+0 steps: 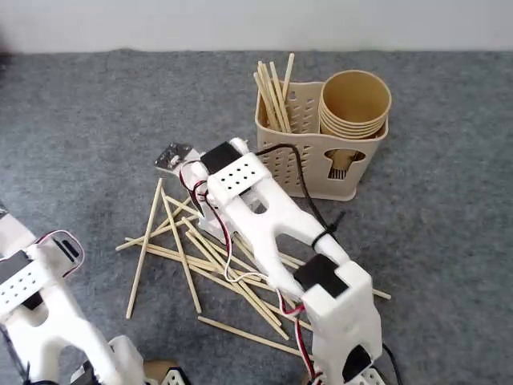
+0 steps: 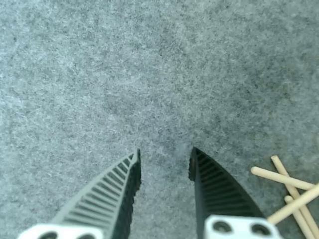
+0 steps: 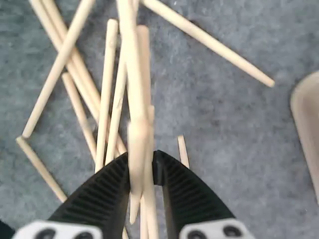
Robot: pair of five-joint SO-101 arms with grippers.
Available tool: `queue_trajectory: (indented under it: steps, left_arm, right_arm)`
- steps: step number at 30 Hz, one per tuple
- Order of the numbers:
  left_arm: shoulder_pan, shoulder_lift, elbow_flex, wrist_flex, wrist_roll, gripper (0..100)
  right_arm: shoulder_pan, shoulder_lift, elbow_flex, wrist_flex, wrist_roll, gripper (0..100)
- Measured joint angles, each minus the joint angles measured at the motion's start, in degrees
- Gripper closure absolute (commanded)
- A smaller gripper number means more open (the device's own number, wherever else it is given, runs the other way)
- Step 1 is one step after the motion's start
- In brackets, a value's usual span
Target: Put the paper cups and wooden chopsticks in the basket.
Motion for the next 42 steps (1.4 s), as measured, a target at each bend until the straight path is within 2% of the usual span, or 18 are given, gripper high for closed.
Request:
queue_trajectory:
  steps: [15,21,26,28,31,33,42]
  left_arm:
    - [0.0,0.0,0.0,0.0,0.0,84]
    - [0.0,0.0,0.0,0.0,0.0,84]
    - [0.0,0.0,0.0,0.0,0.0,84]
    - [0.0,0.0,0.0,0.0,0.0,84]
    - [0.0,0.0,0.0,0.0,0.0,84]
    - [0.0,0.0,0.0,0.0,0.0,84]
    - [0.0,0.0,0.0,0.0,0.0,84]
  right_arm:
    - [0.0,-25.6,0.0,-0.3,0.0,99.0]
    - [0.0,-26.3,0.0,-0.8,0.0,99.0]
    - [0.9,-19.0,0.0,-1.1,0.0,98.7]
    - [1.1,-15.1,0.0,-2.3,-0.2,95.7]
    - [1.1,-10.5,0.0,-2.9,-1.5,82.7]
    - [1.1,-9.9,0.0,-2.9,-2.5,79.4]
    - [1.1,-16.3,0.0,1.1,-3.5,92.4]
